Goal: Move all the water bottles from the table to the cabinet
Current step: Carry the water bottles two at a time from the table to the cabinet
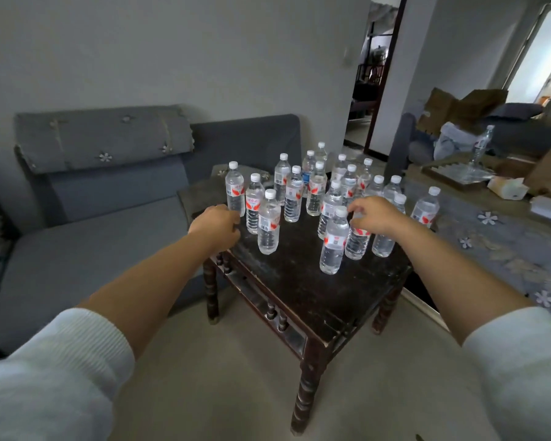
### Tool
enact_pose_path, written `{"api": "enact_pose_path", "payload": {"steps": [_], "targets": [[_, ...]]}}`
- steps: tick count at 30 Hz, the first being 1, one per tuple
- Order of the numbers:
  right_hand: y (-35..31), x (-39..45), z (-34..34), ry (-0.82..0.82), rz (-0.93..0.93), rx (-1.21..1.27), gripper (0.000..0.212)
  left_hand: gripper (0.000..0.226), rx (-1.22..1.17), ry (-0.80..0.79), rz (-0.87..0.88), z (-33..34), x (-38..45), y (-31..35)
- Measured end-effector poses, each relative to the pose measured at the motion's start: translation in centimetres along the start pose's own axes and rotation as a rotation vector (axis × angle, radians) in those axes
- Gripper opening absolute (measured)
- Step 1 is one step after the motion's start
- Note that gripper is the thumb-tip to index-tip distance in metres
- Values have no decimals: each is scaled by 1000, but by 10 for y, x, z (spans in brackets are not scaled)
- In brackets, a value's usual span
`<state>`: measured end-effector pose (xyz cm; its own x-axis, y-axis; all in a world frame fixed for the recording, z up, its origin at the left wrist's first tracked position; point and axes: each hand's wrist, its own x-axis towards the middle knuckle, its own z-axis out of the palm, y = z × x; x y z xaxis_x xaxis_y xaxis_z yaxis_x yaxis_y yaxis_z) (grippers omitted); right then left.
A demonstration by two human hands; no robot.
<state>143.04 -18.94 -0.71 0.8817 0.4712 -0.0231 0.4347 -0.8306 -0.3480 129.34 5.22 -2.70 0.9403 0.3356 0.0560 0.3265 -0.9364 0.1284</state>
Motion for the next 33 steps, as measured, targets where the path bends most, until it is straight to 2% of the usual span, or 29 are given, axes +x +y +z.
{"api": "enact_pose_path", "payload": {"steps": [8, 14, 17, 22, 27, 33], "targets": [[33, 122, 23, -122, -12, -115, 59, 37, 20, -85, 28, 26, 121, 7], [36, 178, 41, -331, 135, -154, 78, 33, -17, -146, 114, 43, 207, -1], [37, 197, 48, -344, 206, -174, 72, 42, 9, -225, 209, 52, 253, -2], [36, 213, 58, -313, 317, -173, 49, 54, 133, -399, 422, 63, 310, -3], [32, 219, 65, -253, 448, -145, 43, 47, 144, -456, 547, 76, 345, 0], [27, 225, 77, -131, 608, -168, 35, 42, 93, -415, 570, 94, 349, -1]]}}
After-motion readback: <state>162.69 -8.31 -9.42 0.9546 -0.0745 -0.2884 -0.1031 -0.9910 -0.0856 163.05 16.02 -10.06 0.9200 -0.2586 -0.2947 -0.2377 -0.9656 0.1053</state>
